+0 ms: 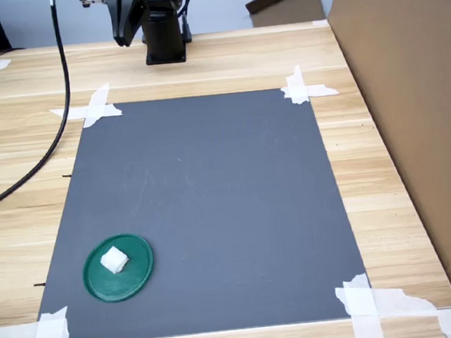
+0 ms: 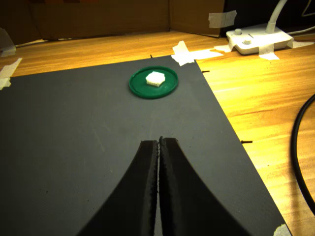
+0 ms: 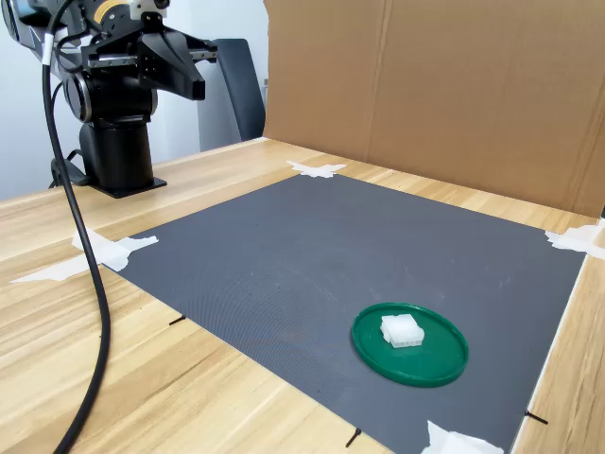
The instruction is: Grasp a white terminal and put it in the green lid.
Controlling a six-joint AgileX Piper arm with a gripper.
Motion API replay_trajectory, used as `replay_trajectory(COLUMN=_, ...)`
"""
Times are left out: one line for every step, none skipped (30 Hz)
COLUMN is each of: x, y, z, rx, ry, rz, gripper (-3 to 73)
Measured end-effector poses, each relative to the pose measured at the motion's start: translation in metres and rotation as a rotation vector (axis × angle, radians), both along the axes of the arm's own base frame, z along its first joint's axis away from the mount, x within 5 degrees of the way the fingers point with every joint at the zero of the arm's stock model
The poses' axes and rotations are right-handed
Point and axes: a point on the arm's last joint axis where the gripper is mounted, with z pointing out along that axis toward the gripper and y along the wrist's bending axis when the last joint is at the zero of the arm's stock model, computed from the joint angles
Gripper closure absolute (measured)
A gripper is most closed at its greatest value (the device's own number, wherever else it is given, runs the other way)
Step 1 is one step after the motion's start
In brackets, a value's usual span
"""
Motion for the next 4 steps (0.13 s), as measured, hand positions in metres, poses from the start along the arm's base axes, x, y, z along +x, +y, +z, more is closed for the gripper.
replay_trajectory(x=-0.001, y=0.000, z=-0.004, rx=0.000, ry=-0.002, rz=0.000, gripper=72.1)
replay_trajectory(x=-0.004, y=0.000, z=-0.013, rx=-0.001, ry=-0.005, rz=0.000, gripper=72.1)
replay_trajectory(x=-0.004, y=0.001, z=-0.015, rx=0.000, ry=-0.004, rz=0.000, gripper=72.1)
replay_trajectory(x=-0.004, y=0.001, z=-0.016, rx=-0.001, ry=-0.006, rz=0.000, gripper=72.1)
